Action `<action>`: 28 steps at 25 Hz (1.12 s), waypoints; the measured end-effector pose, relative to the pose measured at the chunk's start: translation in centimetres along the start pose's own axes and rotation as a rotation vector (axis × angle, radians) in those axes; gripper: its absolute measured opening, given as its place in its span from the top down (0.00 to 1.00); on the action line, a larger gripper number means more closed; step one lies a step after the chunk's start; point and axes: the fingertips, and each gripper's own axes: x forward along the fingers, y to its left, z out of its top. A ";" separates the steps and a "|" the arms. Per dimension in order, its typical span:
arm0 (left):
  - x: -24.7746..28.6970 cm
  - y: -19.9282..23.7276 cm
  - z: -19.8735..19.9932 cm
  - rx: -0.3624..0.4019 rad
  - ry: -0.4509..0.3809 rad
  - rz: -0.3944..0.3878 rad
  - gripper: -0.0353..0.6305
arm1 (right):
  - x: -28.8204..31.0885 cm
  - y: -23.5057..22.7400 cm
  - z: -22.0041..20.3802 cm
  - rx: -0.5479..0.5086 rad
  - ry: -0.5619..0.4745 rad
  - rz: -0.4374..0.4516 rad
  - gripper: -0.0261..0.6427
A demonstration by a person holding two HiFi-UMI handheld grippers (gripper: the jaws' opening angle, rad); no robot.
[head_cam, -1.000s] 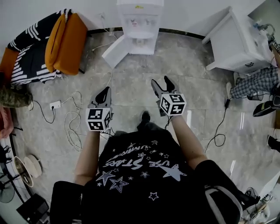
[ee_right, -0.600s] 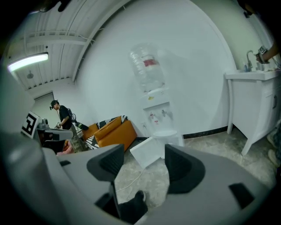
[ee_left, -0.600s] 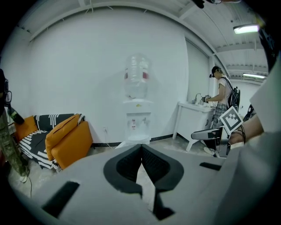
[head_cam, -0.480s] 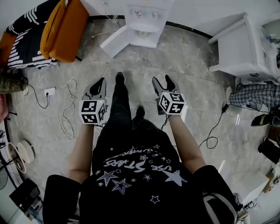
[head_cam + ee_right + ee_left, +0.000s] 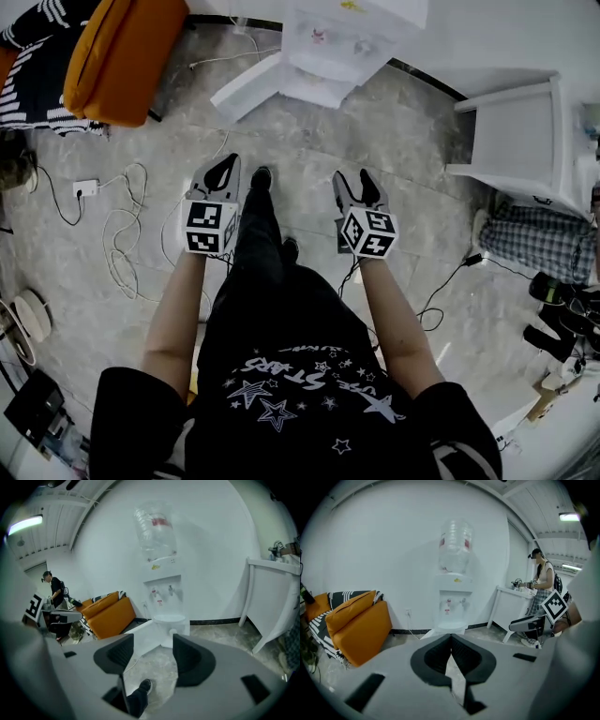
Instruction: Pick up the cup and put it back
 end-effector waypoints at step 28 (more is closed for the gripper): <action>37.4 13.5 -25.1 -0.050 -0.023 -0.053 0.93 | 54.3 -15.4 -16.5 -0.118 0.054 -0.158 0.67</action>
